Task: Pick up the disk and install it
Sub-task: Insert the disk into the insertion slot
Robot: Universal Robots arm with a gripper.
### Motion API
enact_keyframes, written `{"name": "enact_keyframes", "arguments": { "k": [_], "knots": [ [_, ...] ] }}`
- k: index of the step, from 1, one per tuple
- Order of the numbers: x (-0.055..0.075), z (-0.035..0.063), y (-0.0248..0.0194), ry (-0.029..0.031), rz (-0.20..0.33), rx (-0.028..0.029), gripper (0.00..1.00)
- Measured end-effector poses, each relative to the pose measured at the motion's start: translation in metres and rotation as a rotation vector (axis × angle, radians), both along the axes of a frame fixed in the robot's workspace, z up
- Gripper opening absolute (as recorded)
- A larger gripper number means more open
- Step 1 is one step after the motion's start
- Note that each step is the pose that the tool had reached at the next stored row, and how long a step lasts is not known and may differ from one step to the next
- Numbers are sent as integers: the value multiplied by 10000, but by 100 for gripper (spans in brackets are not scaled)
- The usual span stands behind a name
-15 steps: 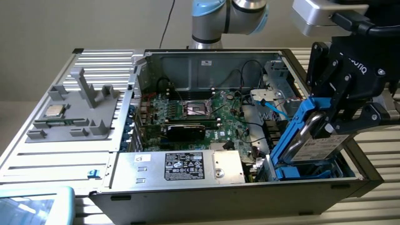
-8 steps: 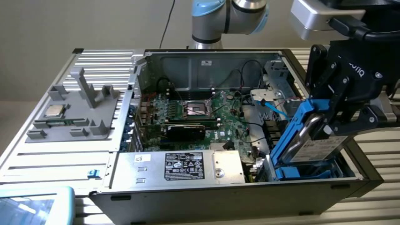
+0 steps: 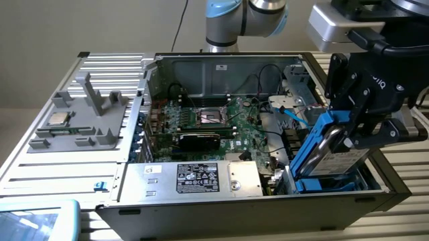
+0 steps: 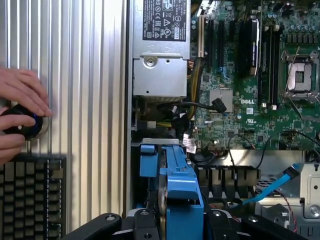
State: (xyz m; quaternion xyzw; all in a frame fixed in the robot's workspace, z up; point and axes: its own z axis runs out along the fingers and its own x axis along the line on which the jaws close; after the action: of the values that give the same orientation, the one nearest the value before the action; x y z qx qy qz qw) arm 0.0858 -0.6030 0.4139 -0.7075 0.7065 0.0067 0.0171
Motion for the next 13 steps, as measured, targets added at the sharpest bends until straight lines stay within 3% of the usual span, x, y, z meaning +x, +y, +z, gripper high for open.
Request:
{"name": "enact_keyframes", "arguments": {
  "k": [13],
  "knots": [
    [0,-73,0,3,0,26,37]
  ]
}}
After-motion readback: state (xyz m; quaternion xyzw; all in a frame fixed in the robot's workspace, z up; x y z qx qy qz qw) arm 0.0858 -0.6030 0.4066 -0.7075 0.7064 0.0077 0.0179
